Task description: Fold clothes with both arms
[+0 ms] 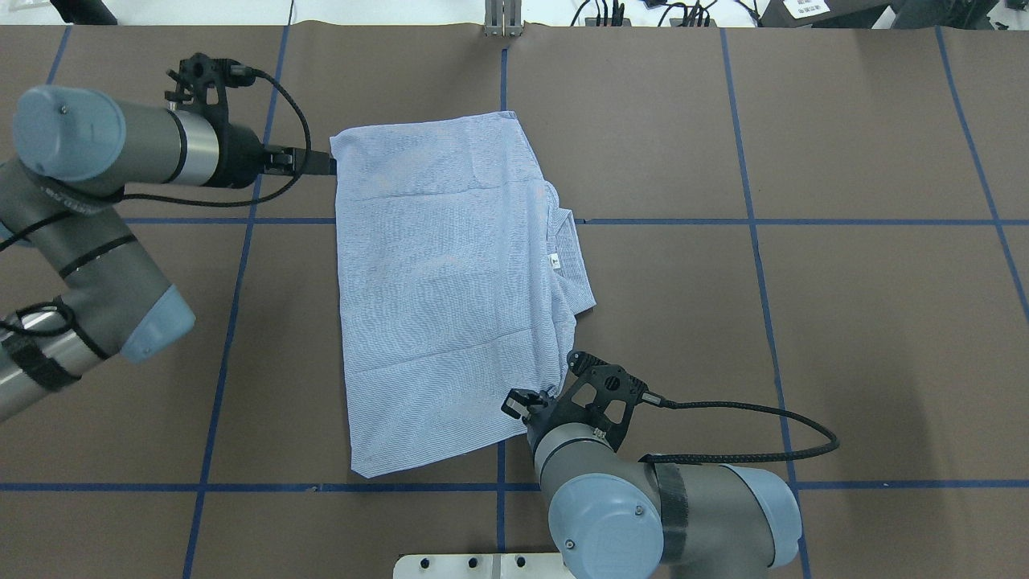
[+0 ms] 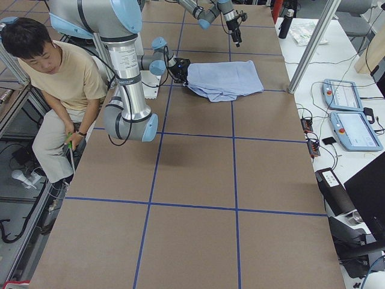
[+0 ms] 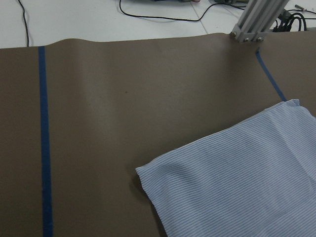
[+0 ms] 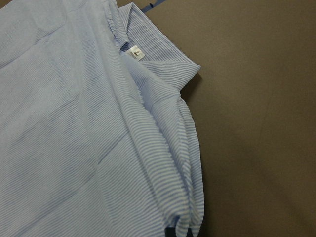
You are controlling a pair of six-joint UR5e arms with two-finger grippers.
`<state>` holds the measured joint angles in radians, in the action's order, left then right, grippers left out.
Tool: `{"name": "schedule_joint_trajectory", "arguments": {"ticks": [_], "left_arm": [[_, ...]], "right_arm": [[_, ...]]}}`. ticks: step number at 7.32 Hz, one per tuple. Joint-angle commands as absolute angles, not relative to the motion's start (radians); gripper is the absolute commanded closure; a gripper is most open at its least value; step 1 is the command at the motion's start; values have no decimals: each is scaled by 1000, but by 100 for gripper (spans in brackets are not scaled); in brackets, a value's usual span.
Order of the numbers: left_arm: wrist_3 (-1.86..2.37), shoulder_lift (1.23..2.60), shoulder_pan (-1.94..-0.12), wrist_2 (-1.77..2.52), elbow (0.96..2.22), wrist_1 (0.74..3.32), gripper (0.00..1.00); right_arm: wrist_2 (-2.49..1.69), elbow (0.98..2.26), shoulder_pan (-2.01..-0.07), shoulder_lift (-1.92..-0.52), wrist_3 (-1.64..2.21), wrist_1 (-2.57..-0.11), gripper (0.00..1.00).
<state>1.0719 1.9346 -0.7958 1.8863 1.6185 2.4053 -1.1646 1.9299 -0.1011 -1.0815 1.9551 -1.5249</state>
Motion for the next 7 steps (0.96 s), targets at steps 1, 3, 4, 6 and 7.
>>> {"name": "schedule_joint_trajectory", "arguments": {"ticks": [1, 3, 4, 6, 7], "left_arm": [[1289, 1695, -625, 1849, 1939, 2401, 0], [1549, 1612, -391, 1601, 2006, 2399, 0], [1669, 1605, -308, 1527, 2008, 2395, 0], [1830, 1609, -179, 1426, 1996, 2355, 13], [1835, 1632, -170, 1417, 1974, 2343, 16]], "right_arm": [[-1155, 1930, -94, -1085, 1960, -1531, 100], [-1154, 1927, -94, -1085, 1960, -1531, 100], [-1154, 1928, -94, -1088, 1960, -1529, 100], [-1154, 1928, -95, -1094, 1960, -1529, 100], [-1154, 1930, -94, -1092, 1960, -1529, 100]]}}
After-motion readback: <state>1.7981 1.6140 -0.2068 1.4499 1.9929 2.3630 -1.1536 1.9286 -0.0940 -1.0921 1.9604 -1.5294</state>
